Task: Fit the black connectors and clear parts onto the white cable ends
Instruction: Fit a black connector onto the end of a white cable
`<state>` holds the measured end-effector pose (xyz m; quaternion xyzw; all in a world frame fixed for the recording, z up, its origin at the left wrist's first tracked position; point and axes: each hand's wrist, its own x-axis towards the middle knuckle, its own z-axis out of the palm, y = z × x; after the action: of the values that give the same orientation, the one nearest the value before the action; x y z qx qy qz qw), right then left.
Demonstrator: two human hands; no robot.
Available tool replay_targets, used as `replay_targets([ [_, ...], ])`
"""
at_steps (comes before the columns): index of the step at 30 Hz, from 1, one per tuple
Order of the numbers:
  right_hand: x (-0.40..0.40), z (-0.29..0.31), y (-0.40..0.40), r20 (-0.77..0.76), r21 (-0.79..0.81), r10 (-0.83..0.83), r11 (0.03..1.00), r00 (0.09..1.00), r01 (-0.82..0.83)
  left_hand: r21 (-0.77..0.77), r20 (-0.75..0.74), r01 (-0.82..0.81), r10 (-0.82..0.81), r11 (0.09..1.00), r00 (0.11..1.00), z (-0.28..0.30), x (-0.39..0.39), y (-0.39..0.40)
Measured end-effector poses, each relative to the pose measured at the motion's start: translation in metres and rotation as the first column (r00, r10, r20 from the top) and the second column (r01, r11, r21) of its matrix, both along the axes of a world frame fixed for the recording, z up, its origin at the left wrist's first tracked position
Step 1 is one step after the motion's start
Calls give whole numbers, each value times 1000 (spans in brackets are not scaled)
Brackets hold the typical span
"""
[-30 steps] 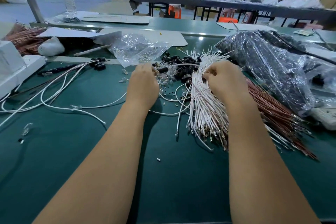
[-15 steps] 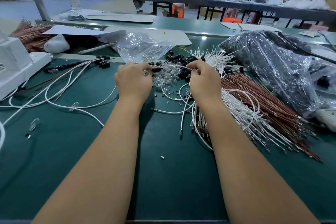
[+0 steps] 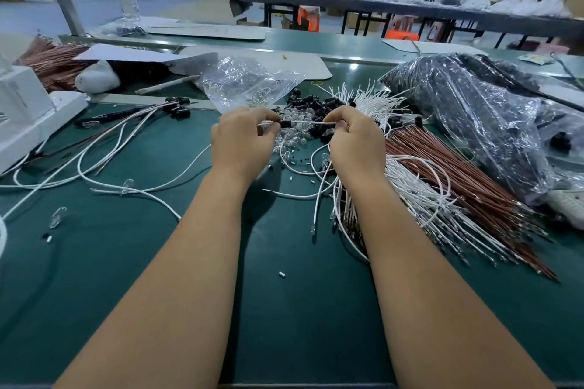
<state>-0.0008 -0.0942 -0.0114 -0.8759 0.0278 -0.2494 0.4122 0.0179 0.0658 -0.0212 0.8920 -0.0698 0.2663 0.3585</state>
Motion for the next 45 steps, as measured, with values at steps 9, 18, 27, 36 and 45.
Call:
replay_targets([
  [9,0,-1,4,43,11,139,990,989,-140,-54,67,220,-216,974,974,2,-6,-20],
  [18,0,3,0,98,131,85,987,992,-98,-254,10,195,-199,947,980,-1,0,-13],
  [27,0,5,1,158,213,93,969,983,-126,-343,15,212,-220,915,975,-1,1,-12],
  [36,-1,4,1,158,184,104,974,982,-133,-350,12,230,-242,908,970,-1,3,-12],
  [45,-1,3,4,165,147,114,979,980,-138,-224,-3,264,-271,938,963,1,-3,-26],
])
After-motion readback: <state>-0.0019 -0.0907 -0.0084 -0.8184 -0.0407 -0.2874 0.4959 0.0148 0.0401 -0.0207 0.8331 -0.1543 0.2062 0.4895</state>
